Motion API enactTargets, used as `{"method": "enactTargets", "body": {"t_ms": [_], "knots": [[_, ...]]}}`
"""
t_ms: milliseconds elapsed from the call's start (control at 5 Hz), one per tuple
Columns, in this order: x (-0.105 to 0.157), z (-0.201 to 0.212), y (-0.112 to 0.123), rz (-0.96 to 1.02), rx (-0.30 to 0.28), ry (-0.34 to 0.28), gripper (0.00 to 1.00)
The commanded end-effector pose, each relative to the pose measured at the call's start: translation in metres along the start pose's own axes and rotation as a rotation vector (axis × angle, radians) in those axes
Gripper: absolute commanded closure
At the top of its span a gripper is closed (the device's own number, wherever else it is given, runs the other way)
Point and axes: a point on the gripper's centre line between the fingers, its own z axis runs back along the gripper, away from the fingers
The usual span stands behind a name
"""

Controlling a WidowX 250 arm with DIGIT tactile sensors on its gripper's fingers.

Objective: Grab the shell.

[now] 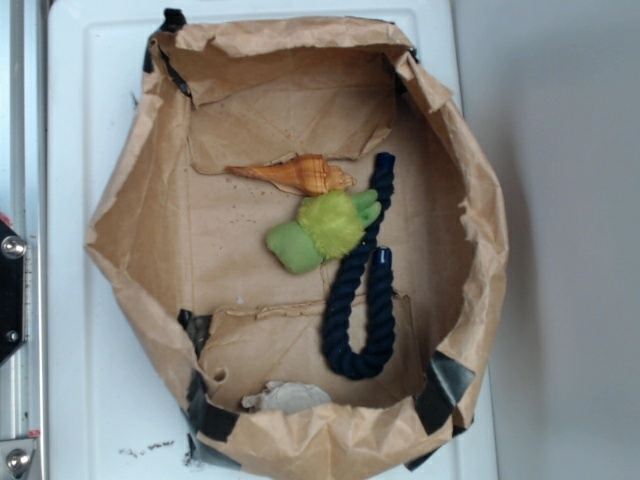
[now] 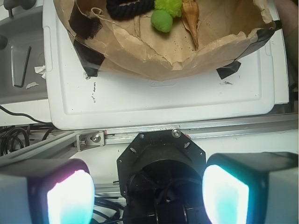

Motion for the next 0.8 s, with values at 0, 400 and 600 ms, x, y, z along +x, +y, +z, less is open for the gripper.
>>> {"method": "enactTargets", "body": {"t_ms": [0, 400, 600], "knots": [[0.0, 0.0, 0.0, 0.0, 0.0, 0.0, 0.0], [0.037, -0.009, -0.013, -0.052, -0.003, -0.141, 0.0], [0.044, -0.008, -0.002, -0.137, -0.038, -0.225, 0.0]]}}
